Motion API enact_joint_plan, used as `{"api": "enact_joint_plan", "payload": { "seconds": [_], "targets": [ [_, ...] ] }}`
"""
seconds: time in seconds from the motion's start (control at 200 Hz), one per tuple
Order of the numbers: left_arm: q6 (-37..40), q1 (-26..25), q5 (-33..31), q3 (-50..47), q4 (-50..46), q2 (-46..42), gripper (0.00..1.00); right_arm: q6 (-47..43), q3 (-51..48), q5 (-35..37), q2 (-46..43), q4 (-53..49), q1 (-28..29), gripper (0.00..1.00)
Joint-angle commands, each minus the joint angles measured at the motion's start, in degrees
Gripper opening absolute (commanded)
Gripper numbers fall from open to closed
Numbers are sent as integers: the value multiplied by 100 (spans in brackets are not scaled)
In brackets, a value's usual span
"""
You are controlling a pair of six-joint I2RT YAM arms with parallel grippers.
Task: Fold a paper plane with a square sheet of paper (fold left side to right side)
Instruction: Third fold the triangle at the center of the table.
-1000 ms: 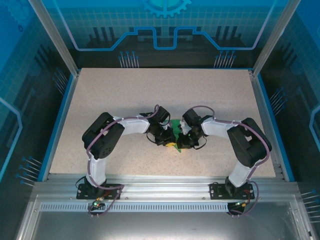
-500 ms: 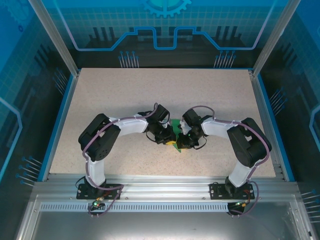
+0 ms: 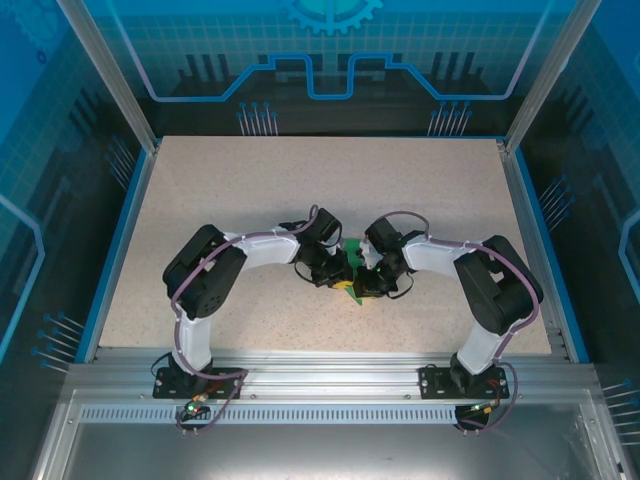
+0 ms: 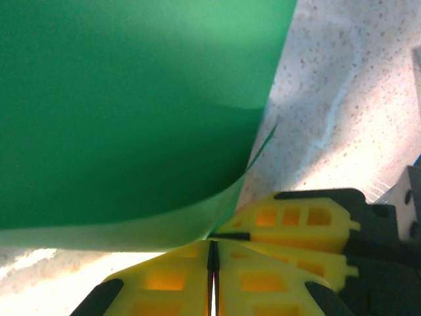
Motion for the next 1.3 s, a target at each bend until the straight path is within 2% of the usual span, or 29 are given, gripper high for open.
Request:
{"api": "enact_joint_plan", "payload": {
  "seconds": [0.0, 0.385, 0.785, 1.095, 1.296],
  "targets": [
    [25, -21, -150, 182, -128, 211, 12, 51, -231, 781, 374, -646, 41, 11],
    [430, 59, -784, 112, -692, 391, 12, -32, -179, 894, 447, -841, 43, 11],
    [1006, 754, -1173, 163, -1077, 349, 12, -66, -165, 1049, 512, -1014, 57, 11],
    [1451, 1406, -1306, 576, -1345, 482, 12, -83, -205, 1018, 487, -1000, 53, 11],
    [1561, 1495, -1184, 661, -1456, -24, 13, -85, -164, 930, 382, -941, 50, 11]
  ]
}}
